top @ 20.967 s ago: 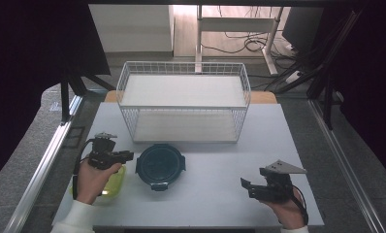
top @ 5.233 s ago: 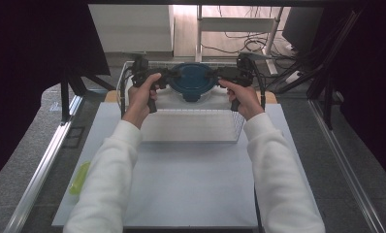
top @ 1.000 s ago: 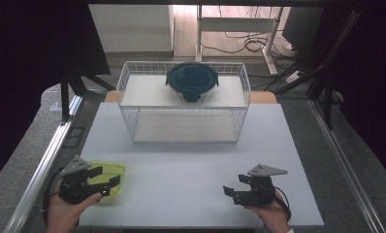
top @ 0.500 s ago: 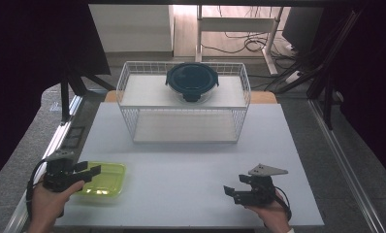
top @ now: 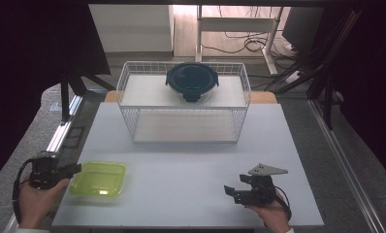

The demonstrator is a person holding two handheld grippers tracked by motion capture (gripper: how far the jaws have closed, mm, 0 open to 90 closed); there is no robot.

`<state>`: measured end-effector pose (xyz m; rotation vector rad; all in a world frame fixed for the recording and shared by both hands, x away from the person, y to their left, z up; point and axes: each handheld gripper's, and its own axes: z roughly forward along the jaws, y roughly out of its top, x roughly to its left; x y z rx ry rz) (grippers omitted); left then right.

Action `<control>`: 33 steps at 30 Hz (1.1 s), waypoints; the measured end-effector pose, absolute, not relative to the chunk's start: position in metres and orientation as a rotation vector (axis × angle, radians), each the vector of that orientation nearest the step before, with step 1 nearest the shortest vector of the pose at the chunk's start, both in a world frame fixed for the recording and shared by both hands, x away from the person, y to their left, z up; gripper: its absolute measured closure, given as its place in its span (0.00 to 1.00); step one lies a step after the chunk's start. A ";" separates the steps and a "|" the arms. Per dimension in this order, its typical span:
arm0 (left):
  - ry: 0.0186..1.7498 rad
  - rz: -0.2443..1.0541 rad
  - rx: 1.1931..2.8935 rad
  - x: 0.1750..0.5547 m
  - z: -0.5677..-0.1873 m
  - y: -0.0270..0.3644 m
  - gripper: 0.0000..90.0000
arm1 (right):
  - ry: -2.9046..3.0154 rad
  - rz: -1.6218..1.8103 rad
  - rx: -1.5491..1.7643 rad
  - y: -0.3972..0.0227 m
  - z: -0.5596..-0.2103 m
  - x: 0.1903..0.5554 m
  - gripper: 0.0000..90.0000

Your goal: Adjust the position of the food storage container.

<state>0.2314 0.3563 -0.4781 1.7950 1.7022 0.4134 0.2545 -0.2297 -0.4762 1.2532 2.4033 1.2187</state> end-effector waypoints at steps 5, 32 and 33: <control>1.746 0.436 1.822 0.232 -0.484 0.366 0.96 | 2.410 1.217 1.249 -0.228 -0.476 0.254 0.26; 1.805 0.298 1.880 0.225 -0.515 0.371 1.00 | 2.409 1.239 1.262 -0.229 -0.475 0.254 0.25; 1.801 0.291 1.883 0.224 -0.515 0.370 1.00 | 2.408 1.239 1.264 -0.229 -0.475 0.254 0.25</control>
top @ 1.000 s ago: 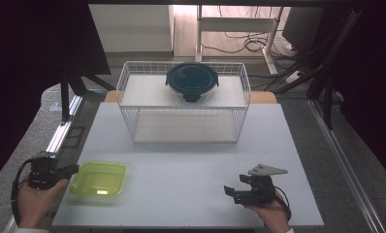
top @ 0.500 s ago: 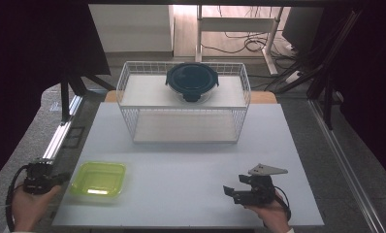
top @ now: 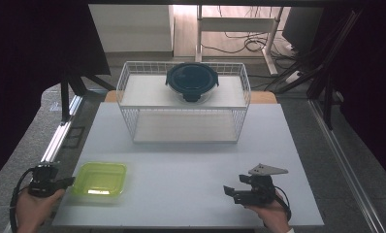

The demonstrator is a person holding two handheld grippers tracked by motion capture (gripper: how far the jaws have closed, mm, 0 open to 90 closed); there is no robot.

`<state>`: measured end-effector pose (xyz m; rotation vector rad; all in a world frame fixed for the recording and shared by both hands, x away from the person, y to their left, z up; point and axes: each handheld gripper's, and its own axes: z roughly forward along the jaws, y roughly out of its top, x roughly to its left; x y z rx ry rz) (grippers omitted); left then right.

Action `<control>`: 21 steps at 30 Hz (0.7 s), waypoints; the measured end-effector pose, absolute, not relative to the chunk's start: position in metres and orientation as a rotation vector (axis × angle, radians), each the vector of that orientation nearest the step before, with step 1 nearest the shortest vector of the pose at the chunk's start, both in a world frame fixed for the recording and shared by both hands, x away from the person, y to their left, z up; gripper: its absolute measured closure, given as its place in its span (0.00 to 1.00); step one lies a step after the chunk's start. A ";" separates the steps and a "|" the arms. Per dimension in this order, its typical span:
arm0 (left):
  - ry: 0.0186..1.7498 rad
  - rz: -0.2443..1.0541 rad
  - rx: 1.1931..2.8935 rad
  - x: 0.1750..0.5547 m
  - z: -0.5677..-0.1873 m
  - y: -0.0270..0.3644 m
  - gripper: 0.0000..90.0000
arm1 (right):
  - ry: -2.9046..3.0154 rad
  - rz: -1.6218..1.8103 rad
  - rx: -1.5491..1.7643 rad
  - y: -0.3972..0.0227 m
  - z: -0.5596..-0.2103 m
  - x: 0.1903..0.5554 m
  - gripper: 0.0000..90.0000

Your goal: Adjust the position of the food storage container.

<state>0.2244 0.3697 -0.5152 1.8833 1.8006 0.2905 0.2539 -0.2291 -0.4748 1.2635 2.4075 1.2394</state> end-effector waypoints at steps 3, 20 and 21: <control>1.765 0.253 1.886 0.223 -0.514 0.364 1.00 | 2.401 1.240 1.269 -0.230 -0.475 0.254 0.25; 1.645 0.181 1.983 0.230 -0.507 0.314 1.00 | 2.362 1.276 1.297 -0.235 -0.471 0.255 0.25; 1.624 0.160 1.978 0.231 -0.506 0.309 1.00 | 2.356 1.280 1.302 -0.236 -0.471 0.255 0.25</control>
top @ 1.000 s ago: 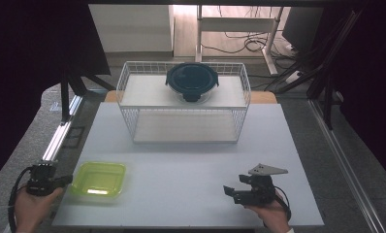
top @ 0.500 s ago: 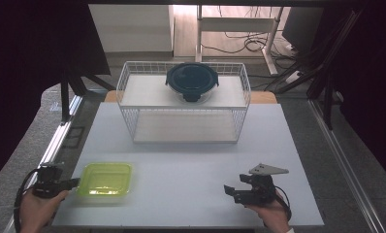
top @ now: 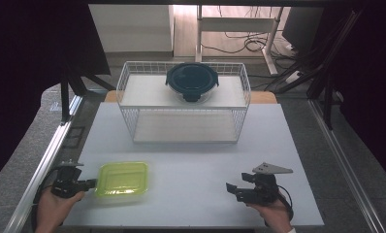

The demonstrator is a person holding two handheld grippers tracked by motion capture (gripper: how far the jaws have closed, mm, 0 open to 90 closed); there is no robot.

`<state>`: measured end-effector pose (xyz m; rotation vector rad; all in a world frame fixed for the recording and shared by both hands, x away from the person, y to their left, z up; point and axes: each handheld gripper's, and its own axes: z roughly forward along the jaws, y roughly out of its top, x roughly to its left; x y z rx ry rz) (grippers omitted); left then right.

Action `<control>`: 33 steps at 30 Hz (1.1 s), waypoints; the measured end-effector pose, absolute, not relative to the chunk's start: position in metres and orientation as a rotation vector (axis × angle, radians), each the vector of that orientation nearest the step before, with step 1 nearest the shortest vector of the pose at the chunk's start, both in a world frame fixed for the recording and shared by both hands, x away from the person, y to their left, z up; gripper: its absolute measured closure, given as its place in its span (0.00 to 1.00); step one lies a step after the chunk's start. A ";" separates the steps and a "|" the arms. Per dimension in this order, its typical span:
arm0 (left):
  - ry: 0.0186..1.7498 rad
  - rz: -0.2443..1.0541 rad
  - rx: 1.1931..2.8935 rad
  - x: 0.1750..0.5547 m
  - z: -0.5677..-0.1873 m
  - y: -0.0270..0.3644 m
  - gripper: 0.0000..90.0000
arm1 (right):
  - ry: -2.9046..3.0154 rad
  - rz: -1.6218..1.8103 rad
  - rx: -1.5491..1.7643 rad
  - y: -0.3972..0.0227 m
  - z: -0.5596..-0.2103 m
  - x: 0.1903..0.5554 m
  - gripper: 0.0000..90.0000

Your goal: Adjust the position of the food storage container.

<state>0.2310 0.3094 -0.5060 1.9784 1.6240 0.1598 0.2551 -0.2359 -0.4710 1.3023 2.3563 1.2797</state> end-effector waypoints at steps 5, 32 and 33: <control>1.591 0.134 1.986 0.236 -0.505 0.298 1.00 | 2.354 1.280 1.306 -0.237 -0.470 0.255 0.25; 1.417 0.058 2.089 0.275 -0.506 0.207 1.00 | 2.385 1.274 1.289 -0.237 -0.471 0.256 0.25; 1.412 0.052 2.088 0.276 -0.507 0.205 1.00 | 2.387 1.275 1.288 -0.236 -0.471 0.256 0.25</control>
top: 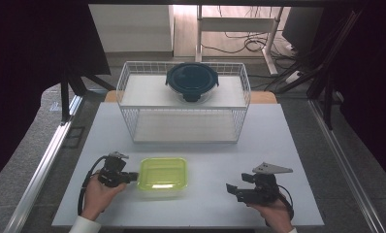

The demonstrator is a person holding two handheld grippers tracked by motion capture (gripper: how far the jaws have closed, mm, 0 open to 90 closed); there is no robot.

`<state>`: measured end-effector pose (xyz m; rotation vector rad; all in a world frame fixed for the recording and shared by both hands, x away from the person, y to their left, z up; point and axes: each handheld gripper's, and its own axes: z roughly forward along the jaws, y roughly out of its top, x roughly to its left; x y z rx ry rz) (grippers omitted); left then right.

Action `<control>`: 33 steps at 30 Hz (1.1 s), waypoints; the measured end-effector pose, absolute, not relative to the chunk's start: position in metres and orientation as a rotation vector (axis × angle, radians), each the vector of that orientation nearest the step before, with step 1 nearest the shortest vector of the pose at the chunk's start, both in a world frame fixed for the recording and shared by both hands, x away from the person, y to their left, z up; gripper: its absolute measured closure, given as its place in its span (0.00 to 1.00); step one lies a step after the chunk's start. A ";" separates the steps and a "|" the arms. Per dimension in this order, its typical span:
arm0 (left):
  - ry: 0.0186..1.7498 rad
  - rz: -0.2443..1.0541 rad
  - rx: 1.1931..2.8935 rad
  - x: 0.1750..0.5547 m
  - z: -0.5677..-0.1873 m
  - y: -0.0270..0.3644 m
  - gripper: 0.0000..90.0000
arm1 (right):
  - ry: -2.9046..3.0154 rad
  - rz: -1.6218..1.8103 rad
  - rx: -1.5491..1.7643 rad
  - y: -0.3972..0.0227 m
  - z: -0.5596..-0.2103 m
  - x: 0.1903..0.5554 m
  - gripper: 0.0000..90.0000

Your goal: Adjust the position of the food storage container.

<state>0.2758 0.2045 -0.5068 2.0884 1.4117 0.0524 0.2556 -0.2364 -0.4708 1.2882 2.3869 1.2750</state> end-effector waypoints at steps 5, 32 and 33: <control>1.383 0.037 2.097 0.279 -0.506 0.190 1.00 | 2.387 1.274 1.285 -0.237 -0.470 0.256 0.25; 1.321 0.055 2.095 0.276 -0.502 0.162 1.00 | 2.373 1.274 1.291 -0.239 -0.469 0.256 0.25; 1.324 0.063 2.080 0.273 -0.500 0.165 1.00 | 2.366 1.277 1.285 -0.239 -0.467 0.255 0.26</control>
